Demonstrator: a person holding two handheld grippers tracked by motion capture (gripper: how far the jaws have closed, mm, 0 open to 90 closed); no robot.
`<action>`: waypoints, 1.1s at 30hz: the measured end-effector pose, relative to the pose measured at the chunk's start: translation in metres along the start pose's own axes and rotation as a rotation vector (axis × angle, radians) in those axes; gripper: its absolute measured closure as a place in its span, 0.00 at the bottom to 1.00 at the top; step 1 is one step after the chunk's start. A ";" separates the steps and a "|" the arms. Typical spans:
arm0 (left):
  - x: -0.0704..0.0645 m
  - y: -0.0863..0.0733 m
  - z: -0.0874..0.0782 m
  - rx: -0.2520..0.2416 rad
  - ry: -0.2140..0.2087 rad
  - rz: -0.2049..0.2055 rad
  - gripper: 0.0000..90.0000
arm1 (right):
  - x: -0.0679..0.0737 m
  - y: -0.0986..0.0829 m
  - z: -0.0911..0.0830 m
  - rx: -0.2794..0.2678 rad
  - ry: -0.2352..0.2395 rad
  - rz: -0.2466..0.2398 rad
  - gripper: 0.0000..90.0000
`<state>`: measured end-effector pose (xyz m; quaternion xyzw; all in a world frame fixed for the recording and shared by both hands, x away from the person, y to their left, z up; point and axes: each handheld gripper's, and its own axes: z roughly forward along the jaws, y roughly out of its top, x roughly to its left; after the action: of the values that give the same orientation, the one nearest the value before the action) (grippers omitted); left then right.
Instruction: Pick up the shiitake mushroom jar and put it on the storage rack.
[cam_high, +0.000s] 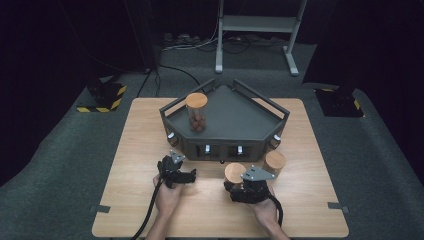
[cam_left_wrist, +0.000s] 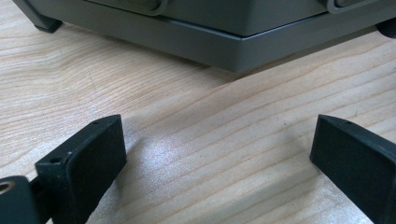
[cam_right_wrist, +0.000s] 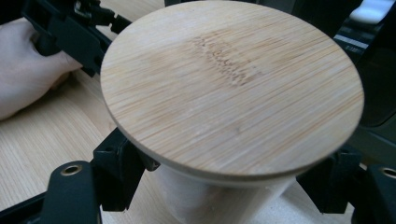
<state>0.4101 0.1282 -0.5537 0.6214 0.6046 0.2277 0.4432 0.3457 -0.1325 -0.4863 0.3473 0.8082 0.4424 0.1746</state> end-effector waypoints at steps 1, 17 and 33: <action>0.000 0.000 0.000 0.000 0.000 0.000 0.04 | -0.001 0.002 -0.001 -0.001 0.000 0.002 0.28; 0.000 0.000 0.000 0.000 0.000 0.000 0.04 | -0.014 0.032 -0.011 -0.030 0.004 0.033 0.28; 0.000 0.000 0.000 0.000 0.000 0.001 0.04 | -0.019 0.067 -0.018 -0.057 0.011 0.032 0.28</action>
<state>0.4102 0.1282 -0.5536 0.6216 0.6045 0.2278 0.4430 0.3755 -0.1323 -0.4210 0.3525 0.7907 0.4697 0.1727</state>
